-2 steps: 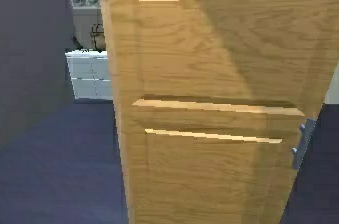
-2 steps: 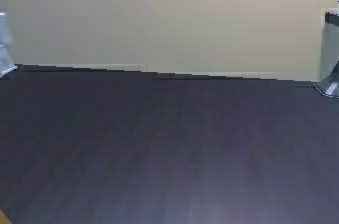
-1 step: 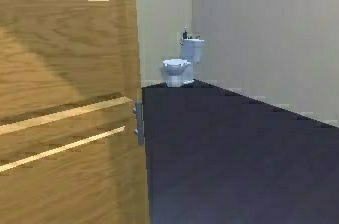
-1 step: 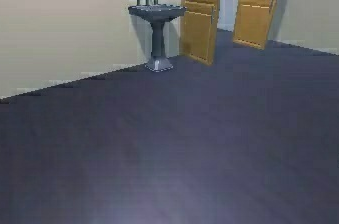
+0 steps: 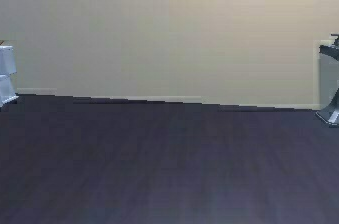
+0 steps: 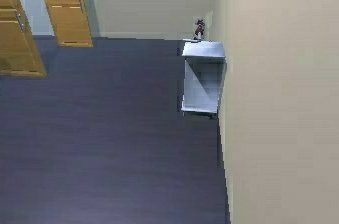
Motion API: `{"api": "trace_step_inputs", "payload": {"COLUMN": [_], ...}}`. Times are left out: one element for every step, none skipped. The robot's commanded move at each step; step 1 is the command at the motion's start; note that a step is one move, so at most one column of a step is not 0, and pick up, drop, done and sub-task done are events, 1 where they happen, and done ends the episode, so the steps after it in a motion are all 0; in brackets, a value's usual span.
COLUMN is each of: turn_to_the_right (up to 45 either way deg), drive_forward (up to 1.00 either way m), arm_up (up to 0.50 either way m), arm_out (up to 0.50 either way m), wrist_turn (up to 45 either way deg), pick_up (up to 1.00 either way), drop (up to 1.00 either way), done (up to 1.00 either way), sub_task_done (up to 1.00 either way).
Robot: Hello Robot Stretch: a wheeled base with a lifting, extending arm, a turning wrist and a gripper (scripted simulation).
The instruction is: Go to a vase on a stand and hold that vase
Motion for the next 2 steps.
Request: {"api": "trace_step_inputs", "payload": {"turn_to_the_right": [6.0,0.0], "drive_forward": [0.0,0.05], "arm_up": [0.0,0.0], "arm_out": [0.0,0.0], "wrist_turn": [0.0,0.0], "pick_up": [0.0,0.0], "drop": [0.0,0.0], "done": [0.0,0.0], "sub_task_done": [0.0,0.0]}}
